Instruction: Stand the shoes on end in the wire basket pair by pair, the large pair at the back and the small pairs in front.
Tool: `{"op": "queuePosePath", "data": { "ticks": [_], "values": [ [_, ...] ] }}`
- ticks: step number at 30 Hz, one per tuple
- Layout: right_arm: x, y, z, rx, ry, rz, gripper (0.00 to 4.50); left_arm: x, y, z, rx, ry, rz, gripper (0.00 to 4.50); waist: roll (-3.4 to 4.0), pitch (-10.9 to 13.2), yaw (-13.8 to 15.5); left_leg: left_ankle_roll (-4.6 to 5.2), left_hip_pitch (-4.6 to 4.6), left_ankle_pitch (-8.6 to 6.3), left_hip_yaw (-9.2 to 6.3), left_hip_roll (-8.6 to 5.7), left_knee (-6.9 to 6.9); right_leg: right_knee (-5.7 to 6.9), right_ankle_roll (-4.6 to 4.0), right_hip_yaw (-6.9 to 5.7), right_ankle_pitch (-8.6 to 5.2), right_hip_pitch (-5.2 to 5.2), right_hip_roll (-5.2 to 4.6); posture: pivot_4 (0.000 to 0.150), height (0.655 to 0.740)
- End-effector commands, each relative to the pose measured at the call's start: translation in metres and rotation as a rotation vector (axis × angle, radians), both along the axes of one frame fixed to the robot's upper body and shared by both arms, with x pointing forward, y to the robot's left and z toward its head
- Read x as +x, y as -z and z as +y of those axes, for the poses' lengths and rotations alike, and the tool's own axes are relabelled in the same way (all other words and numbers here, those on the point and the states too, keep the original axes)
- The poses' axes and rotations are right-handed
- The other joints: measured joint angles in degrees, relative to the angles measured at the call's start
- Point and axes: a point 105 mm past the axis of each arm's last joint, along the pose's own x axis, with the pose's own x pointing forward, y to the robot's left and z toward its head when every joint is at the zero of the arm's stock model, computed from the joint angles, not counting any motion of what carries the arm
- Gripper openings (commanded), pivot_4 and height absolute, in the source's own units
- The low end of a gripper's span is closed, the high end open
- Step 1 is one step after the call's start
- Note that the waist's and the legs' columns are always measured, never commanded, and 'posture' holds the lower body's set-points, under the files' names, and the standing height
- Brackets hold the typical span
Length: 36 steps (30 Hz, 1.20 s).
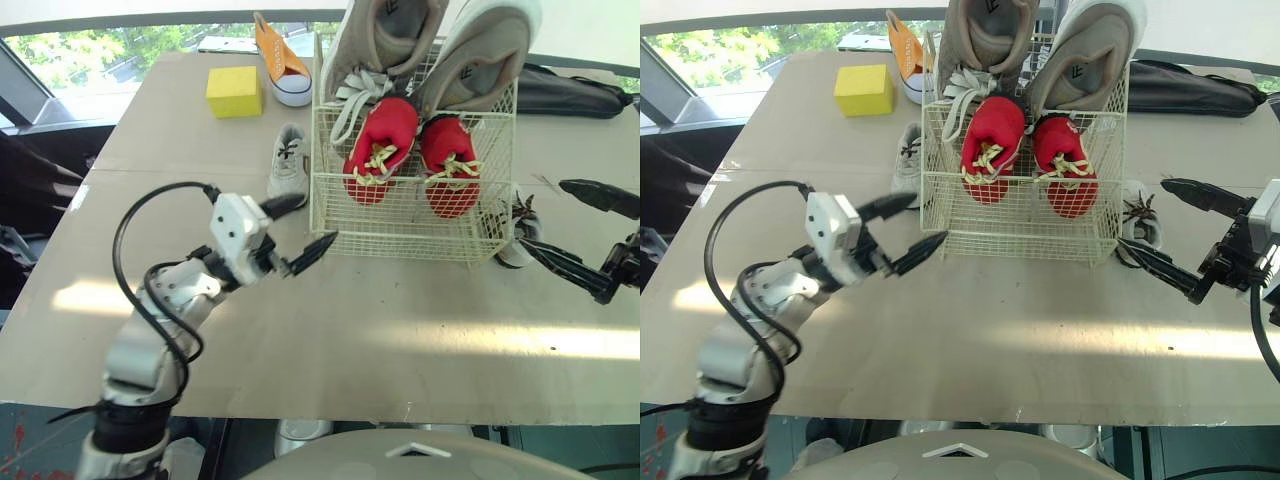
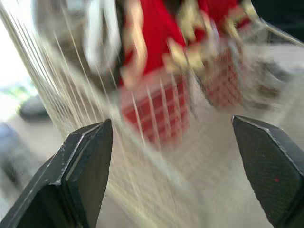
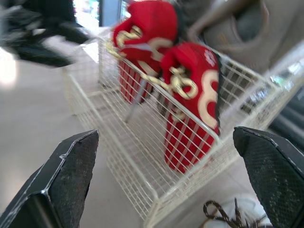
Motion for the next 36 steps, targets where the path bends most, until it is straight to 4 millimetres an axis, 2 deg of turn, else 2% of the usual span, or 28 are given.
{"op": "queuePosePath", "data": {
  "ticks": [1, 3, 6, 8, 9, 13, 16, 23, 26, 27, 28, 32, 33, 36],
  "values": [
    [0.002, 0.020, -0.015, 0.012, 0.130, 0.123, 4.50, -0.026, -0.029, -0.004, 0.020, 0.202, 0.023, 4.42, -0.13, 0.1, 0.4, 0.05, -0.22, 0.10, -0.01, -0.01, 0.01, 0.00, -0.01, -0.03, 0.01, -0.19, 0.01, 0.150, 0.7400],
    [-0.006, 0.038, -0.027, -0.054, 0.211, 0.170, 4.50, -0.036, -0.034, -0.003, 0.076, 0.292, 0.096, 4.42, -0.06, 0.1, 0.7, -0.07, -0.30, 0.29, -0.06, -0.05, 0.01, -0.06, -0.03, -0.07, 0.01, -0.18, 0.01, 0.150, 0.7400],
    [-0.009, 0.043, -0.050, -0.085, 0.369, 0.135, 4.50, -0.042, -0.044, -0.009, 0.098, 0.363, 0.148, 4.42, 0.03, 0.1, 0.7, -0.10, -0.35, 0.26, -0.07, -0.10, -0.04, -0.16, 0.04, -0.07, -0.05, -0.19, 0.06, 0.150, 0.7400],
    [-0.015, 0.053, -0.051, -0.079, 0.413, 0.175, 4.50, -0.038, -0.053, -0.017, 0.095, 0.393, 0.148, 4.42, 0.14, 0.2, 0.0, -0.06, -0.32, 0.22, 0.06, -0.13, -0.04, -0.21, 0.11, 0.04, -0.08, -0.18, 0.10, 0.150, 0.7400],
    [-0.016, 0.060, -0.047, -0.076, 0.414, 0.200, 4.50, -0.038, -0.055, -0.021, 0.103, 0.410, 0.150, 4.42, -0.04, 0.3, 0.0, -0.01, -0.24, 0.18, 0.23, -0.20, -0.06, -0.21, 0.16, 0.11, -0.09, -0.17, 0.21, 0.150, 0.7400],
    [-0.012, 0.078, -0.050, -0.015, 0.505, 0.254, 4.50, -0.044, -0.052, -0.038, 0.092, 0.466, 0.185, 4.42, -0.06, 0.3, -0.3, 0.02, -0.12, 0.01, 0.19, -0.09, -0.07, -0.20, 0.15, 0.22, -0.09, -0.09, 0.47, 0.150, 0.7400],
    [0.000, 0.096, -0.038, 0.009, 0.555, 0.261, 4.50, -0.039, -0.055, -0.044, 0.082, 0.468, 0.160, 4.42, -0.14, 0.3, -0.4, 0.00, -0.09, 0.06, 0.20, -0.09, -0.11, -0.13, 0.14, 0.42, -0.09, -0.11, 0.49, 0.150, 0.7400],
    [0.032, 0.113, -0.019, 0.105, 0.638, 0.248, 4.50, -0.037, -0.055, -0.054, 0.071, 0.474, 0.154, 4.42, -0.09, 0.3, -0.9, -0.22, -0.08, 0.30, 0.18, -0.13, -0.20, -0.04, 0.12, 0.52, -0.09, -0.17, 0.57, 0.150, 0.7400],
    [0.047, 0.126, -0.019, 0.089, 0.697, 0.245, 4.50, -0.035, -0.054, -0.054, 0.077, 0.470, 0.147, 4.42, -0.11, 0.3, -1.1, -0.23, -0.09, 0.31, 0.19, -0.14, -0.22, -0.06, 0.12, 0.54, -0.09, -0.18, 0.59, 0.150, 0.7400],
    [0.050, 0.125, -0.020, 0.100, 0.711, 0.232, 3.97, -0.034, -0.055, -0.054, 0.076, 0.469, 0.146, 4.50, -0.11, 0.3, -1.2, -0.23, -0.09, 0.31, 0.19, -0.16, -0.22, -0.06, 0.12, 0.55, -0.09, -0.18, 0.59, 0.150, 0.7400],
    [0.052, 0.125, -0.022, 0.107, 0.725, 0.223, 3.68, -0.034, -0.055, -0.054, 0.075, 0.466, 0.144, 4.50, -0.10, 0.3, -1.2, -0.23, -0.08, 0.31, 0.19, -0.17, -0.23, -0.06, 0.12, 0.56, -0.09, -0.18, 0.59, 0.150, 0.7400],
    [0.055, 0.117, -0.025, 0.093, 0.722, 0.173, 1.90, -0.031, -0.056, -0.054, 0.070, 0.459, 0.129, 4.50, -0.10, 0.3, -1.3, -0.23, -0.08, 0.32, 0.20, -0.20, -0.23, -0.05, 0.11, 0.56, -0.09, -0.17, 0.59, 0.150, 0.7400],
    [0.055, 0.114, -0.028, 0.098, 0.726, 0.153, 1.72, -0.029, -0.056, -0.054, 0.061, 0.450, 0.126, 4.50, -0.10, 0.3, -1.3, -0.23, -0.07, 0.32, 0.21, -0.20, -0.23, -0.04, 0.12, 0.55, -0.09, -0.17, 0.60, 0.150, 0.7400],
    [0.054, 0.106, -0.034, 0.091, 0.720, 0.119, 1.67, -0.026, -0.055, -0.054, 0.055, 0.447, 0.121, 4.50, -0.10, 0.3, -1.3, -0.23, -0.06, 0.32, 0.22, -0.22, -0.23, -0.04, 0.12, 0.55, -0.09, -0.17, 0.62, 0.150, 0.7400]
  ]
}}
